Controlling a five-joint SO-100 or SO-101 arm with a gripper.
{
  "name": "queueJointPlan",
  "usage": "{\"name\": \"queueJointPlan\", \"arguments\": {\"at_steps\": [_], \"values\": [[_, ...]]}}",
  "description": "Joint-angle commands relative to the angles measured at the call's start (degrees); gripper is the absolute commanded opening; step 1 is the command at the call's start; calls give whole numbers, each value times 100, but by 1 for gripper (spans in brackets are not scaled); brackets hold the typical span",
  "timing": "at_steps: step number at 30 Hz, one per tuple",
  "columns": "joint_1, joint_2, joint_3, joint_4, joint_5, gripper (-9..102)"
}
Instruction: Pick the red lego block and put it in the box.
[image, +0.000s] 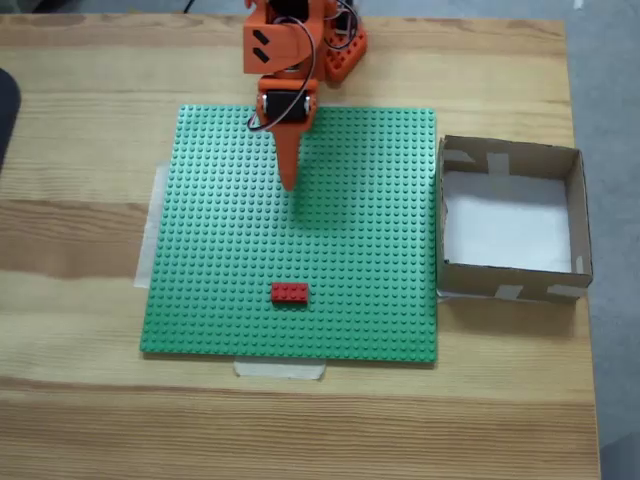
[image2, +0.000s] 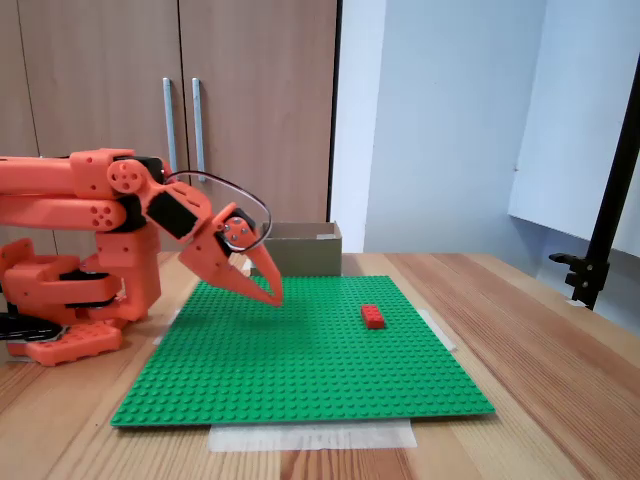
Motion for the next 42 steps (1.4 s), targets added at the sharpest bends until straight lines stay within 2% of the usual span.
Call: {"name": "queueJointPlan", "arguments": {"at_steps": [1, 14, 35, 42], "values": [[-9, -299, -369, -62, 44, -1], [-79, -2241, -2215, 70, 97, -1], [-149, -6135, -6372, 1336, 483, -1], [-158, -6987, -7277, 1635, 404, -1]]}}
